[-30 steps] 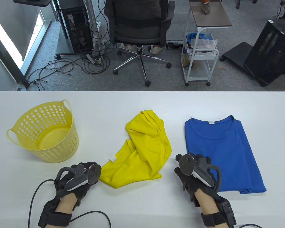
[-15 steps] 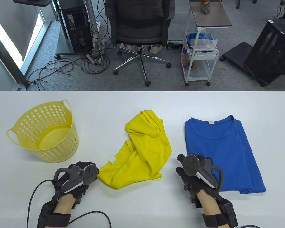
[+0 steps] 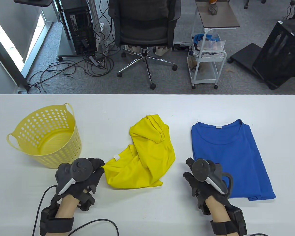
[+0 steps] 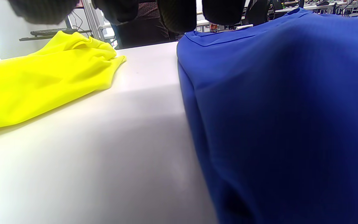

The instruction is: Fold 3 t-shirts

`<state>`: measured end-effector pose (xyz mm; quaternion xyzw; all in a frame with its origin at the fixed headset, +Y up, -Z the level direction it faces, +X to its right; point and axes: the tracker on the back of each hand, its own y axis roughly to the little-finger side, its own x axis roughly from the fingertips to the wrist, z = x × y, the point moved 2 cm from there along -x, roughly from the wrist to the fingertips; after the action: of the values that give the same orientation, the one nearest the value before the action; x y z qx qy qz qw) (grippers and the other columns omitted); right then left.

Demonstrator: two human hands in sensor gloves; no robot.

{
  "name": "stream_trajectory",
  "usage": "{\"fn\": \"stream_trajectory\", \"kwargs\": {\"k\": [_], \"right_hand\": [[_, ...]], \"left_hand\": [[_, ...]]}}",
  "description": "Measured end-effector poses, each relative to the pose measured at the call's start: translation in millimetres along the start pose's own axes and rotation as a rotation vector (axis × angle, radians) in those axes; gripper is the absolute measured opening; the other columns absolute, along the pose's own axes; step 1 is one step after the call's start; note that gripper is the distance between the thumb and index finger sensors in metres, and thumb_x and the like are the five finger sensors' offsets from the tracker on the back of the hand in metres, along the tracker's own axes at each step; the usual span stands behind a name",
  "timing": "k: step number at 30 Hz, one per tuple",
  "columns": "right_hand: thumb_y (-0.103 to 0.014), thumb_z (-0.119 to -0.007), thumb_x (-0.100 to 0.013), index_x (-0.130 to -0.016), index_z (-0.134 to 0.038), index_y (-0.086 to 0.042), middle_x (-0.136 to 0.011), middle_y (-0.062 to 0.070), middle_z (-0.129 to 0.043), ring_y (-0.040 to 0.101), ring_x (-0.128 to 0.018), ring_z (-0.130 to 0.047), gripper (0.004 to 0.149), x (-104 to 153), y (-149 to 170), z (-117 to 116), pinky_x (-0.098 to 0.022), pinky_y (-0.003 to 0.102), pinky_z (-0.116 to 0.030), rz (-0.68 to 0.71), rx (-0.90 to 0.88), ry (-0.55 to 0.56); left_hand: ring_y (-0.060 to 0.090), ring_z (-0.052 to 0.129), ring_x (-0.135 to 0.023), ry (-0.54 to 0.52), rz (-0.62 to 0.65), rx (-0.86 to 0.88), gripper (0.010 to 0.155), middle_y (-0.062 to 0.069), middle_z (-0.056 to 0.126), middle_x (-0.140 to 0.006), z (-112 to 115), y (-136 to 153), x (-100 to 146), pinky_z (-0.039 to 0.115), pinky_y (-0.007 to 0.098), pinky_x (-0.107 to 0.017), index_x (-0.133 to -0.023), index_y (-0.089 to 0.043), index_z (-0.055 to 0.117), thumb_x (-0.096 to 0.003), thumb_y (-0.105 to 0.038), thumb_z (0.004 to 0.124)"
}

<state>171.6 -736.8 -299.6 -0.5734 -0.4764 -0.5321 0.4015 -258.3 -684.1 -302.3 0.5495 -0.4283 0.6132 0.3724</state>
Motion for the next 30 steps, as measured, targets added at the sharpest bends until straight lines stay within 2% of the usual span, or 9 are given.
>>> {"fn": "stream_trajectory", "kwargs": {"k": [6,12,14,20,23,26,30], "right_hand": [[-0.049,-0.072,-0.041,-0.098,-0.056,-0.032,-0.108,0.014,-0.055,0.050,-0.100,-0.050,0.062,1,3,4,-0.072,0.073,-0.030,0.003,-0.032,0.009],[-0.049,-0.072,-0.041,-0.098,-0.056,-0.032,-0.107,0.014,-0.055,0.050,-0.099,-0.051,0.062,3,2,8,-0.072,0.073,-0.030,0.019,-0.047,0.020],[-0.049,-0.072,-0.041,-0.098,-0.056,-0.032,-0.107,0.014,-0.055,0.050,-0.099,-0.051,0.062,4,0,9,-0.072,0.073,-0.031,0.030,-0.046,0.024],[-0.049,-0.072,-0.041,-0.098,-0.056,-0.031,-0.107,0.014,-0.057,0.050,-0.099,-0.052,0.062,6,-9,10,-0.071,0.073,-0.032,0.063,-0.046,0.028],[-0.049,-0.073,-0.041,-0.098,-0.057,-0.030,-0.104,0.013,-0.062,0.047,-0.096,-0.060,0.063,-1,-20,4,-0.071,0.071,-0.040,0.077,-0.079,0.003],[-0.049,-0.074,-0.040,-0.099,-0.055,-0.030,-0.097,0.011,-0.069,0.042,-0.087,-0.070,0.064,-9,-50,-6,-0.068,0.065,-0.051,0.139,-0.009,-0.105],[-0.049,-0.076,-0.039,-0.099,-0.053,-0.029,-0.093,0.007,-0.071,0.038,-0.084,-0.073,0.067,-8,-86,-4,-0.067,0.063,-0.053,0.272,0.014,-0.084]], "left_hand": [[0.018,0.089,-0.065,-0.046,-0.017,-0.017,0.041,-0.002,0.089,-0.072,-39,-18,-8,0.081,0.039,-0.056,-0.078,-0.029,0.079,-0.0402,-0.044,0.077],[0.017,0.090,-0.068,-0.138,-0.034,-0.109,0.040,-0.005,0.091,-0.074,-83,-51,-11,0.082,0.039,-0.057,-0.078,-0.031,0.081,-0.0390,-0.043,0.082],[0.017,0.091,-0.069,-0.134,-0.041,-0.155,0.040,-0.005,0.091,-0.075,-96,-62,-13,0.082,0.039,-0.057,-0.077,-0.032,0.082,-0.0387,-0.043,0.083],[0.017,0.091,-0.068,-0.205,-0.025,-0.160,0.041,-0.005,0.092,-0.074,-138,-96,-18,0.082,0.039,-0.056,-0.078,-0.031,0.082,-0.0389,-0.043,0.082],[0.018,0.091,-0.068,-0.208,-0.025,-0.180,0.041,-0.004,0.092,-0.073,-146,-110,-24,0.082,0.039,-0.056,-0.078,-0.030,0.082,-0.0390,-0.043,0.082],[0.018,0.091,-0.067,-0.194,-0.016,-0.182,0.041,-0.004,0.092,-0.073,-150,-120,-28,0.082,0.039,-0.056,-0.078,-0.030,0.082,-0.0390,-0.043,0.082],[0.018,0.091,-0.067,-0.216,-0.015,-0.173,0.041,-0.004,0.092,-0.073,-162,-121,-31,0.082,0.039,-0.056,-0.078,-0.030,0.082,-0.0391,-0.043,0.082]]}}
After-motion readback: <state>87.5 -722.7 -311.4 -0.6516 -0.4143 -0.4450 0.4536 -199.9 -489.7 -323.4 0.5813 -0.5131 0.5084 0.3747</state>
